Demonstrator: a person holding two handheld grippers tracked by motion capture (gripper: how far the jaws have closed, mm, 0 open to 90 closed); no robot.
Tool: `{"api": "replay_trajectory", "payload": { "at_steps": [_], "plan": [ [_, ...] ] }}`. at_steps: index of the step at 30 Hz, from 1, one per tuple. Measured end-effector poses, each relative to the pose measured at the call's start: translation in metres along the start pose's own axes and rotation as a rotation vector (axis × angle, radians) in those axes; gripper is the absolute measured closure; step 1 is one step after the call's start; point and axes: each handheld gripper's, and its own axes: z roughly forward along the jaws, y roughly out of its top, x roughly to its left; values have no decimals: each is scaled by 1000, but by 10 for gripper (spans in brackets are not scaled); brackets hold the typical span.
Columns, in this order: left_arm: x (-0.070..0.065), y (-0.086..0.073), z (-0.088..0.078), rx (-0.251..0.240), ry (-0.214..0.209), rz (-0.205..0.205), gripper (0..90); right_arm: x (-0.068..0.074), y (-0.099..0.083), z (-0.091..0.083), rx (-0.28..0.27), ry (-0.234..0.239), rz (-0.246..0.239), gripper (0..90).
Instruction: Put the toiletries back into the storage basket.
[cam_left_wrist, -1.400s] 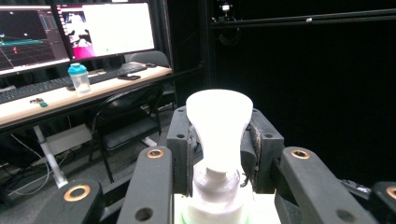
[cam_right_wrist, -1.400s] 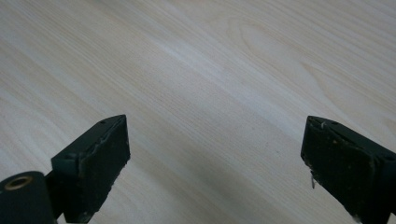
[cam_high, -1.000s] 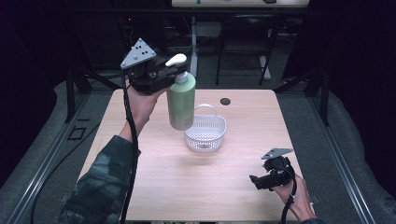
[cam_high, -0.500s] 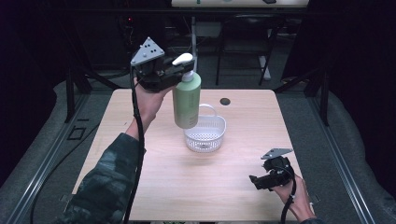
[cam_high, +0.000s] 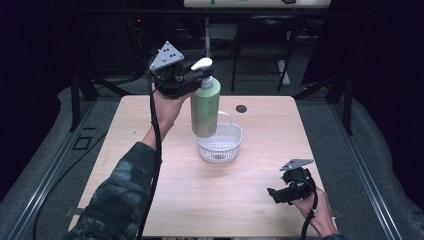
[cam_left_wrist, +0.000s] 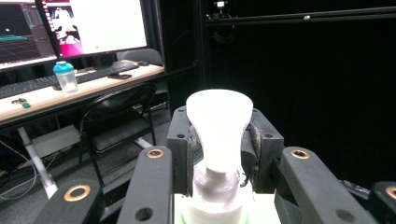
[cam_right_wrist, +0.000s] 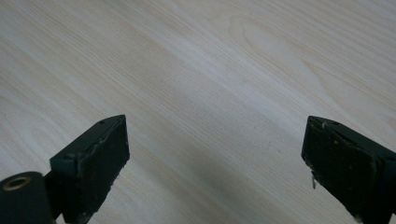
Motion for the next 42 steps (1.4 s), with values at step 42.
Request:
{"api": "replay_trajectory", "payload": {
  "at_steps": [42],
  "plan": [
    [-4,-27,32,-27,22,-67,674,0,-1,0,3,2,-2,73]
  ]
}}
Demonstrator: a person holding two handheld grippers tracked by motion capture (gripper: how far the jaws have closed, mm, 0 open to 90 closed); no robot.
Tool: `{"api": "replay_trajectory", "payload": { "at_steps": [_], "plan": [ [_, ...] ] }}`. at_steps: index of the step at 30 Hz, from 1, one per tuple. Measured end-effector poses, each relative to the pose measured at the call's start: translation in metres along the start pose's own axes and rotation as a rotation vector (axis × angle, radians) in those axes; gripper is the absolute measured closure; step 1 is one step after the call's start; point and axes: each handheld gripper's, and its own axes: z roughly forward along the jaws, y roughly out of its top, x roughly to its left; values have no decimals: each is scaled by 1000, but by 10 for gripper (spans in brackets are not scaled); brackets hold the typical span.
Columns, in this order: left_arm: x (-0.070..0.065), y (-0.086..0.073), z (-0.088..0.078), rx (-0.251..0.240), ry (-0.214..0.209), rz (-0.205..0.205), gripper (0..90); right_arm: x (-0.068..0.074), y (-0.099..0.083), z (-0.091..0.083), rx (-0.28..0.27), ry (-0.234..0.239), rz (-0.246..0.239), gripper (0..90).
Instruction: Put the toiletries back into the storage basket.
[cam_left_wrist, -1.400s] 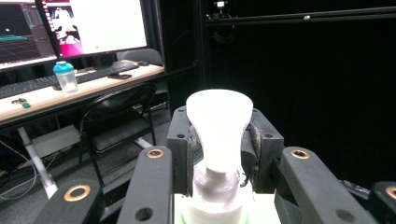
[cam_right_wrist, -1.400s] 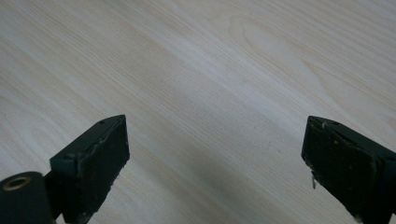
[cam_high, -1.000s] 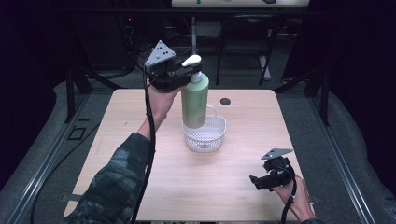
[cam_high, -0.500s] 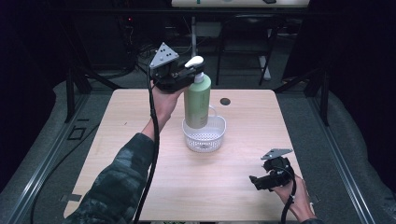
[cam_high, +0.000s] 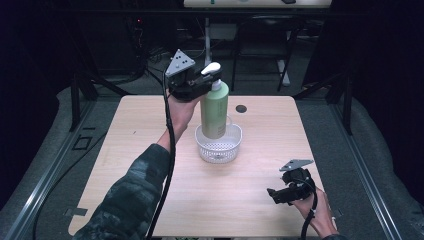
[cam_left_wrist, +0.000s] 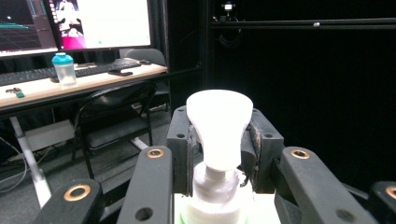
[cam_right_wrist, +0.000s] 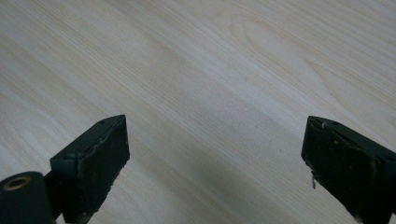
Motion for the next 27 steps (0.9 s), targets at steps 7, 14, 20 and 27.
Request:
{"api": "replay_trajectory", "payload": {
  "at_steps": [7,14,20,27],
  "plan": [
    [-1,-9,4,11,-3,-10,673,0,0,0,-2,-1,-4,73],
    [-3,-19,6,14,3,-12,674,0,0,0,-1,2,1,71],
    [-2,-28,8,17,3,-24,673,0,0,0,-3,3,-1,69],
    [-3,-37,8,21,9,-27,674,1,0,0,-3,4,0,68]
  ]
}}
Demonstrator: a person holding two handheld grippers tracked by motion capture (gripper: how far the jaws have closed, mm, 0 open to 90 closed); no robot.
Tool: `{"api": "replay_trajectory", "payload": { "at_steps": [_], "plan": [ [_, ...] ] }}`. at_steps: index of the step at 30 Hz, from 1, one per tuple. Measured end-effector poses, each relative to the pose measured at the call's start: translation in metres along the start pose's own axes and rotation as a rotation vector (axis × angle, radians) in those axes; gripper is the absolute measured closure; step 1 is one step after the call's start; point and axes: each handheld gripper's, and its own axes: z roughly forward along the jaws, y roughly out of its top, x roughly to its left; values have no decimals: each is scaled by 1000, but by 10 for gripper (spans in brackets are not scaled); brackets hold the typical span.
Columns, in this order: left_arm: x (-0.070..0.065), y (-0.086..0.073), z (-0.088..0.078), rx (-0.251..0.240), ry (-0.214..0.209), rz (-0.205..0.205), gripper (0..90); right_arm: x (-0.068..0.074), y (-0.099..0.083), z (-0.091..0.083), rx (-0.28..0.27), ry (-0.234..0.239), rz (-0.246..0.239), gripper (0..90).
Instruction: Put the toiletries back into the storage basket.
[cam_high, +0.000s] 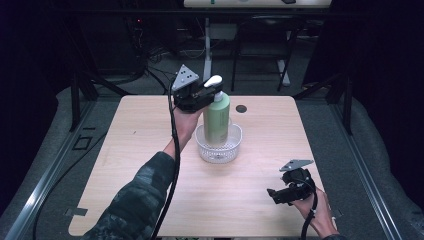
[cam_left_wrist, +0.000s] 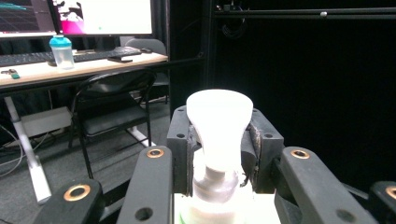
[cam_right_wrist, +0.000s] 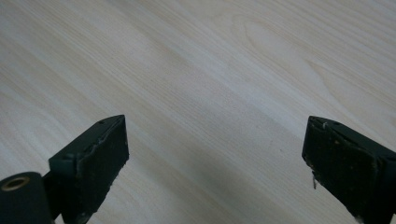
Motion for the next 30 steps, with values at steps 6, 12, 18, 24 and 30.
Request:
{"api": "replay_trajectory", "payload": {
  "at_steps": [6,12,18,24,30],
  "plan": [
    [1,-10,1,8,1,-9,674,0,0,0,1,3,2,68],
    [0,-18,1,6,2,-12,674,0,0,0,2,0,1,68],
    [0,-25,2,9,2,-13,673,0,0,0,1,2,3,68],
    [0,-31,2,17,3,-18,674,0,0,0,2,-3,-4,68],
    [0,-38,3,23,0,-20,673,0,0,0,2,2,1,68]
  ]
}}
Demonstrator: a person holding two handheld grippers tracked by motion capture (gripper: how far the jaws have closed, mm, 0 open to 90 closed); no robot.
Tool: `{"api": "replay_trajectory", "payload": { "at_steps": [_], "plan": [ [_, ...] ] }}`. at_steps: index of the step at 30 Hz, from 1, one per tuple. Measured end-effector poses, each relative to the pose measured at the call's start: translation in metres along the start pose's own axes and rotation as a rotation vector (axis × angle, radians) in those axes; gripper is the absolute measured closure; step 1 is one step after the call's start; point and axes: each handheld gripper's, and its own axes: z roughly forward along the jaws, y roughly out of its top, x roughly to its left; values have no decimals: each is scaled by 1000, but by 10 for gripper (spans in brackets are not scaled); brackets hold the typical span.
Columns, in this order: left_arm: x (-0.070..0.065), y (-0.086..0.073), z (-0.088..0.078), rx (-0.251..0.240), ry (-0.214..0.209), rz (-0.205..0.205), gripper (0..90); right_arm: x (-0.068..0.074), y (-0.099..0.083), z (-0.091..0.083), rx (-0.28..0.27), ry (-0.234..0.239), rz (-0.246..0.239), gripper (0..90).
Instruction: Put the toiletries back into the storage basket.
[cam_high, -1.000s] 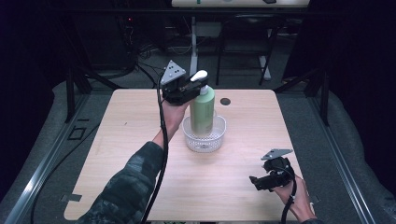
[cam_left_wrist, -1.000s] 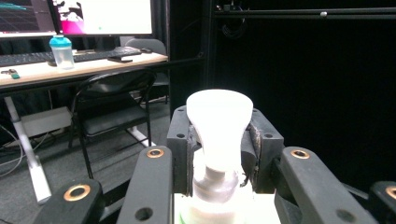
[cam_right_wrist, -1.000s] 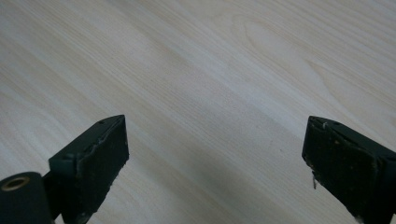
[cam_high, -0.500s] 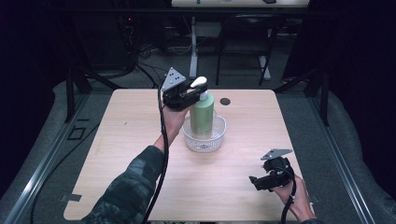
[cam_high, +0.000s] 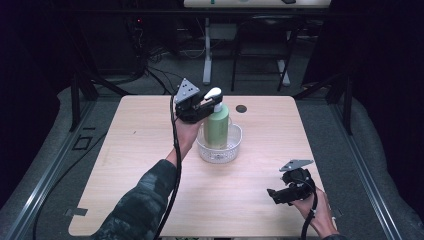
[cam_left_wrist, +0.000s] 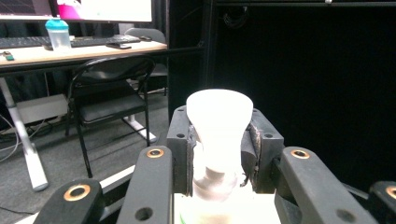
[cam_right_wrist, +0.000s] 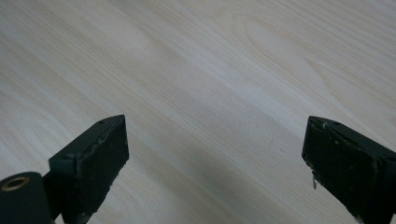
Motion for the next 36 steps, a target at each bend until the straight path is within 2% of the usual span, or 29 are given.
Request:
{"api": "replay_trajectory", "payload": {
  "at_steps": [10,20,36],
  "plan": [
    [0,-9,2,4,4,7,673,0,0,0,1,-1,-7,69],
    [-1,-18,6,31,2,9,673,0,0,1,5,0,-9,69],
    [0,-27,10,34,13,9,673,0,0,0,3,2,-2,70]
  ]
}}
